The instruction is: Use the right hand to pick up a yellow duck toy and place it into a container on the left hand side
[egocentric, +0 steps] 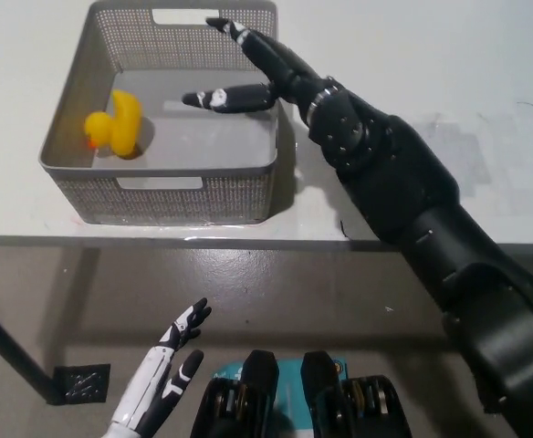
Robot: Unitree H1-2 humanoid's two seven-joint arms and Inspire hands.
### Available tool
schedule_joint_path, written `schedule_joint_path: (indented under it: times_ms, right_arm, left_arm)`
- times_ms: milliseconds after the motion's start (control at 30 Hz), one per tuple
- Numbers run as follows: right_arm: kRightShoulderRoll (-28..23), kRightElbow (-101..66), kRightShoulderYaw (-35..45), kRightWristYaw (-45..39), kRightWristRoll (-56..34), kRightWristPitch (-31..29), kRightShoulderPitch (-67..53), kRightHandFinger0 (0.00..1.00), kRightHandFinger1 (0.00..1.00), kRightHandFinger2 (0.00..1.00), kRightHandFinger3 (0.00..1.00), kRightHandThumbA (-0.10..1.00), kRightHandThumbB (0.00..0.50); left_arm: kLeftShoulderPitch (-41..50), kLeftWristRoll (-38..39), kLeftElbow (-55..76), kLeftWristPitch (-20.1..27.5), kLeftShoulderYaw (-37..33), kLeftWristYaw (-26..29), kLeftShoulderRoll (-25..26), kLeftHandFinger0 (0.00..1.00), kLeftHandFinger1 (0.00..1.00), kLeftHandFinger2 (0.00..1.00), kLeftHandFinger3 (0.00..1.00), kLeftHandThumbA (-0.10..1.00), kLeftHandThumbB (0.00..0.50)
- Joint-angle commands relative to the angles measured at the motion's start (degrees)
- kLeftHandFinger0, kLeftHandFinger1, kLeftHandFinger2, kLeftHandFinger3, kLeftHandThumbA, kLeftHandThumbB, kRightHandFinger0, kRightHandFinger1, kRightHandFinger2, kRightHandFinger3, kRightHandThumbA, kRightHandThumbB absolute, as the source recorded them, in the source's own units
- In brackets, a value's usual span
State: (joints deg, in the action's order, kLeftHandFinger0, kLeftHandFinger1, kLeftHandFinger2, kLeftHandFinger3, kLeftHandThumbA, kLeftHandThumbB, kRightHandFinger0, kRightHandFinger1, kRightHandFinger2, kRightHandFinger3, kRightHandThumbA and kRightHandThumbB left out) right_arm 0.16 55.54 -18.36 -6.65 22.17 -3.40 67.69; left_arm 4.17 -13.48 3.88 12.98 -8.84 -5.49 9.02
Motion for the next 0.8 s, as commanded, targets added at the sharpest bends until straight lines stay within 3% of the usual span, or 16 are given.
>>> schedule_joint_path:
  times_ms: [0,167,267,400,500,533,600,767]
  right_arm:
    - [-1.78,-7.02,0.54,-3.14,-1.0,1.98,1.12,1.0,1.0,1.0,1.0,1.0,0.5]
    - [-6.45,-26.7,4.38,-5.65,-4.55,3.92,-4.75,1.0,1.0,1.0,1.0,1.0,0.445]
    - [-8.69,-36.94,7.34,-7.53,-7.8,6.81,-7.53,1.0,1.0,1.0,1.0,1.0,0.468]
    - [-12.93,-54.69,13.38,-9.55,-13.83,12.79,-11.67,1.0,1.0,1.0,1.0,1.0,0.461]
    - [-16.52,-66.88,17.23,-9.21,-15.19,16.05,-14.37,1.0,1.0,1.0,1.0,1.0,0.422]
    - [-17.46,-70.57,19.24,-8.84,-17.66,16.38,-15.27,1.0,1.0,1.0,1.0,1.0,0.421]
    - [-19.4,-76.93,21.99,-8.55,-20.05,18.25,-17.02,1.0,1.0,1.0,1.0,0.98,0.466]
    - [-22.25,-86.83,25.47,-7.0,-21.52,18.22,-24.2,1.0,1.0,1.0,1.0,1.0,0.48]
  left_arm:
    - [-0.49,-0.15,1.95,-0.36,-0.24,-0.48,0.13,1.0,1.0,1.0,1.0,1.0,0.074]
    - [-1.71,-0.23,1.6,-0.23,-0.22,-0.92,0.68,1.0,1.0,1.0,1.0,1.0,0.056]
    - [-2.27,-0.16,1.78,-0.84,-0.1,-1.41,1.0,1.0,1.0,1.0,1.0,1.0,0.061]
    - [-2.44,-0.83,1.91,-0.5,-0.23,-1.23,1.08,1.0,1.0,1.0,1.0,1.0,0.053]
    - [-2.74,-0.83,1.09,0.2,-0.15,-0.93,1.07,1.0,1.0,1.0,1.0,1.0,0.073]
    - [-2.83,-0.85,0.91,0.15,-0.09,-0.85,1.03,1.0,1.0,1.0,1.0,1.0,0.073]
    - [-2.69,-0.51,1.03,-0.16,0.02,-0.98,1.08,1.0,1.0,1.0,1.0,1.0,0.068]
    - [-2.64,-0.5,0.81,-0.05,0.06,-0.97,1.22,1.0,1.0,1.0,1.0,1.0,0.072]
